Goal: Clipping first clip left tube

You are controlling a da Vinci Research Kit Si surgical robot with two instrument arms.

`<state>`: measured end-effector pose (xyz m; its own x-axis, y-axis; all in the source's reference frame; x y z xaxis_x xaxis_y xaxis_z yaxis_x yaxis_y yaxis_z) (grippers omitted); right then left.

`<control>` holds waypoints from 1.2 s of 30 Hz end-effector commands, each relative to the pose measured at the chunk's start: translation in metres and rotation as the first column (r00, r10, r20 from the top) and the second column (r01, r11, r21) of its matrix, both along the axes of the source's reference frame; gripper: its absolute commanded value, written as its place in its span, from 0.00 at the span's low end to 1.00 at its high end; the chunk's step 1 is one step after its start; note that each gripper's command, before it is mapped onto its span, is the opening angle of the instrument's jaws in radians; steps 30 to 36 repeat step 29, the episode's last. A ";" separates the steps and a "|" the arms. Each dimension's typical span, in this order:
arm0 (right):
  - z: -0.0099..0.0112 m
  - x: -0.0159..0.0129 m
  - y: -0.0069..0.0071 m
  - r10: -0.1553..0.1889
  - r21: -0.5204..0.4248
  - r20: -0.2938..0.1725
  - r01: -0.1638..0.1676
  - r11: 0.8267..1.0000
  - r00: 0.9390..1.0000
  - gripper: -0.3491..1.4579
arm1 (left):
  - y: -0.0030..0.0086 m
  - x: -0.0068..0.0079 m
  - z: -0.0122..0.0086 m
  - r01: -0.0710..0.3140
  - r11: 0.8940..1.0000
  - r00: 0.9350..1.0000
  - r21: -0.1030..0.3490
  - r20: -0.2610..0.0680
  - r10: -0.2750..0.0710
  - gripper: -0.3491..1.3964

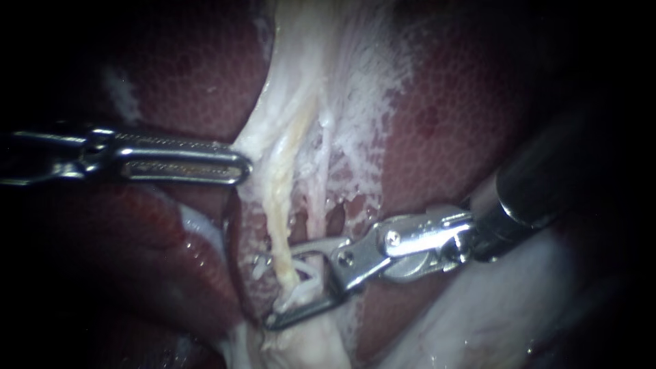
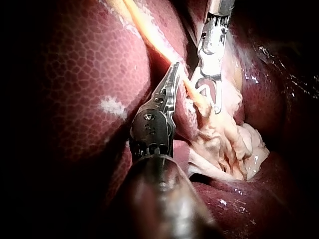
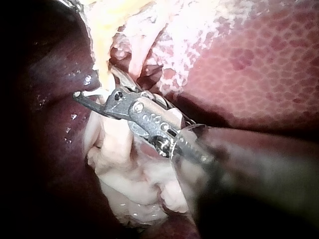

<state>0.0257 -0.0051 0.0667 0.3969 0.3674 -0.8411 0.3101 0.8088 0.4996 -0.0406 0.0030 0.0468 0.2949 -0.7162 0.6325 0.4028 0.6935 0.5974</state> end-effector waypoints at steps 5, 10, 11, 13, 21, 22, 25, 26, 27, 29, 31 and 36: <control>0.0000 -0.0011 0.0003 -0.057 0.092 0.002 0.057 0.994 0.998 0.10 | 0.0000 0.0000 0.0000 0.000 1.000 1.000 0.000 0.000 0.000 0.00; 0.0002 -0.0015 0.0006 -0.072 0.124 0.010 0.070 0.990 0.997 0.00 | 0.0000 -0.0001 0.0000 0.000 1.000 1.000 0.000 0.000 0.000 0.00; 0.0002 -0.0015 0.0005 -0.070 0.127 0.012 0.068 0.990 0.997 0.00 | 0.0000 -0.0001 0.0000 0.000 1.000 1.000 0.000 0.000 0.000 0.00; 0.0002 -0.0015 0.0005 -0.072 0.127 0.011 0.070 0.989 0.997 0.00 | 0.0000 -0.0001 0.0000 0.000 1.000 1.000 0.000 0.000 0.000 0.00; 0.0003 -0.0015 0.0006 -0.070 0.132 0.014 0.067 0.989 0.997 0.00 | 0.0000 -0.0001 0.0000 0.000 1.000 1.000 0.000 0.000 0.000 0.00; 0.0003 -0.0015 0.0006 -0.069 0.133 0.012 0.066 0.989 0.998 0.00 | 0.0000 -0.0001 0.0000 0.000 1.000 1.000 0.000 0.000 0.000 0.00; 0.0003 -0.0016 0.0006 -0.069 0.133 0.012 0.067 0.989 0.998 0.00 | 0.0000 -0.0001 0.0000 0.000 1.000 1.000 0.000 0.000 0.000 0.00; 0.0004 -0.0016 0.0006 -0.069 0.132 0.012 0.067 0.989 0.998 0.00 | 0.0000 -0.0001 0.0000 0.000 1.000 1.000 0.000 0.000 0.000 0.00; 0.0004 -0.0016 0.0006 -0.069 0.132 0.012 0.067 0.989 0.998 0.00 | 0.0000 -0.0001 0.0000 0.000 1.000 1.000 0.000 0.000 0.000 0.00; 0.0004 -0.0016 0.0006 -0.069 0.132 0.012 0.067 0.989 0.998 0.00 | 0.0000 -0.0002 0.0000 0.000 1.000 1.000 0.000 0.000 0.000 0.00; 0.0004 -0.0016 0.0006 -0.069 0.132 0.012 0.067 0.989 0.998 0.00 | 0.0000 -0.0002 0.0000 0.000 1.000 1.000 0.000 0.000 0.000 0.00; 0.0004 -0.0016 0.0006 -0.069 0.132 0.012 0.067 0.989 0.998 0.00 | 0.0000 -0.0002 0.0000 0.000 1.000 1.000 0.000 0.000 0.000 0.00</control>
